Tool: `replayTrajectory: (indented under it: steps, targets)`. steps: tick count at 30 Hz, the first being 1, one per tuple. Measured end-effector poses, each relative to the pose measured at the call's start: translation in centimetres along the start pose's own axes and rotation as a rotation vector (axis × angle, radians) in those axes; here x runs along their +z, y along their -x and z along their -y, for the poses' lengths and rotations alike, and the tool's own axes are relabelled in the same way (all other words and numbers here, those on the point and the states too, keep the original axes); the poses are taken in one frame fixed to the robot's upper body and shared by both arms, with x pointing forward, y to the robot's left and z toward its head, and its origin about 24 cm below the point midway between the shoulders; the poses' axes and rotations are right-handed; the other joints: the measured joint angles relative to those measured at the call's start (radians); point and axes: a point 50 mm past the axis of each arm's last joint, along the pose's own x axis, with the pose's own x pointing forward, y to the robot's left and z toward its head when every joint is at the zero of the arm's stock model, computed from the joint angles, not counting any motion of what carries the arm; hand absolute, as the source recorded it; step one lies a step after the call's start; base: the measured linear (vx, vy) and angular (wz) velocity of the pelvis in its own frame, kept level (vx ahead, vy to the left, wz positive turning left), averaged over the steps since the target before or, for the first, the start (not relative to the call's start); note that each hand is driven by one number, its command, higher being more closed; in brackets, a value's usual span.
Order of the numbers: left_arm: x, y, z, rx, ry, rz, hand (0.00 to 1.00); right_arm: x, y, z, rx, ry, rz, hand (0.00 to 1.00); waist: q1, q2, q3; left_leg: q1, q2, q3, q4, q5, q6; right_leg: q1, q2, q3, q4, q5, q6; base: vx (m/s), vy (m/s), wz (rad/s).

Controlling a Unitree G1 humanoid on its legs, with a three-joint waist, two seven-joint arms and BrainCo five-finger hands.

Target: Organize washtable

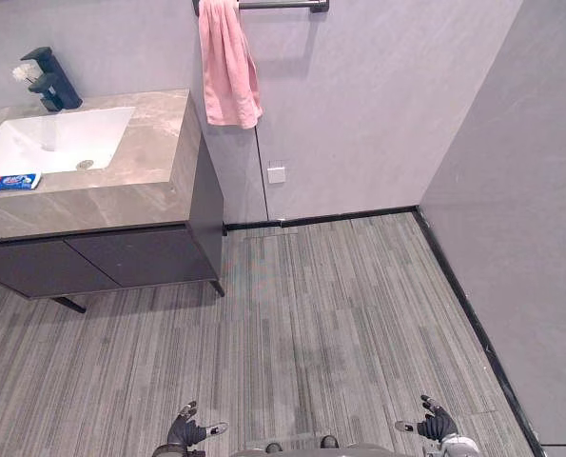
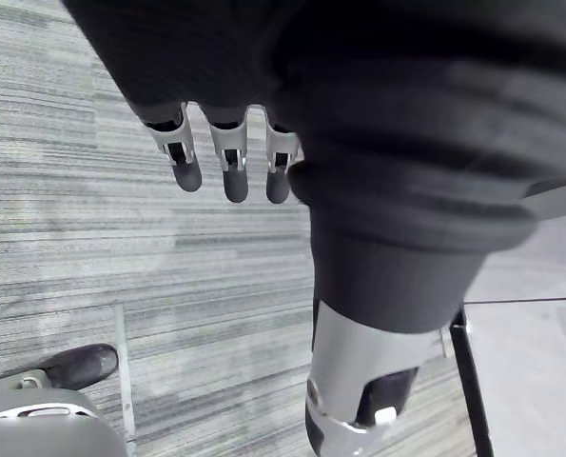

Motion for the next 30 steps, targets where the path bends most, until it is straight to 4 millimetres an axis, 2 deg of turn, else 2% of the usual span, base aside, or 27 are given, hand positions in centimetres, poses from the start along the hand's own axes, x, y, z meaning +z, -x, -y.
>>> replayTrajectory:
  steps: [10, 15, 19, 30]
  targets:
    - [-0.1, 0.0, 0.1, -0.002, 0.003, -0.004, 0.00, 0.4, -0.1, -0.6, 0.010, -0.013, 0.009, 0.00, 0.000, -0.004, 0.001, 0.000, -0.001, 0.000, 0.000, 0.006, -0.009, 0.001, -0.002, -0.003, 0.000, 0.002, 0.005, -0.03, -0.016, 0.00]
    - [-0.3, 0.1, 1.1, -0.021, 0.024, -0.014, 0.00, 0.4, -0.1, -0.7, 0.011, -0.025, 0.008, 0.00, 0.000, -0.001, 0.002, 0.001, -0.001, -0.001, -0.003, 0.008, -0.007, -0.002, -0.002, -0.004, 0.000, 0.002, 0.005, -0.07, -0.026, 0.02]
    - [-0.5, 0.1, 1.2, -0.021, 0.030, -0.019, 0.00, -0.4, 0.0, -0.9, 0.015, -0.051, -0.028, 0.00, 0.001, -0.001, 0.003, 0.007, -0.001, -0.001, -0.013, 0.009, -0.005, -0.002, -0.001, -0.005, 0.000, 0.002, 0.005, -0.04, -0.025, 0.00]
    - [-0.6, 0.1, 1.2, -0.017, 0.032, -0.028, 0.00, -0.6, 0.0, -1.4, 0.010, -0.135, -0.044, 0.00, 0.000, -0.007, 0.007, 0.013, -0.002, -0.002, -0.018, 0.009, -0.005, 0.011, -0.001, -0.007, -0.007, 0.002, 0.005, 0.00, 0.000, 0.00]
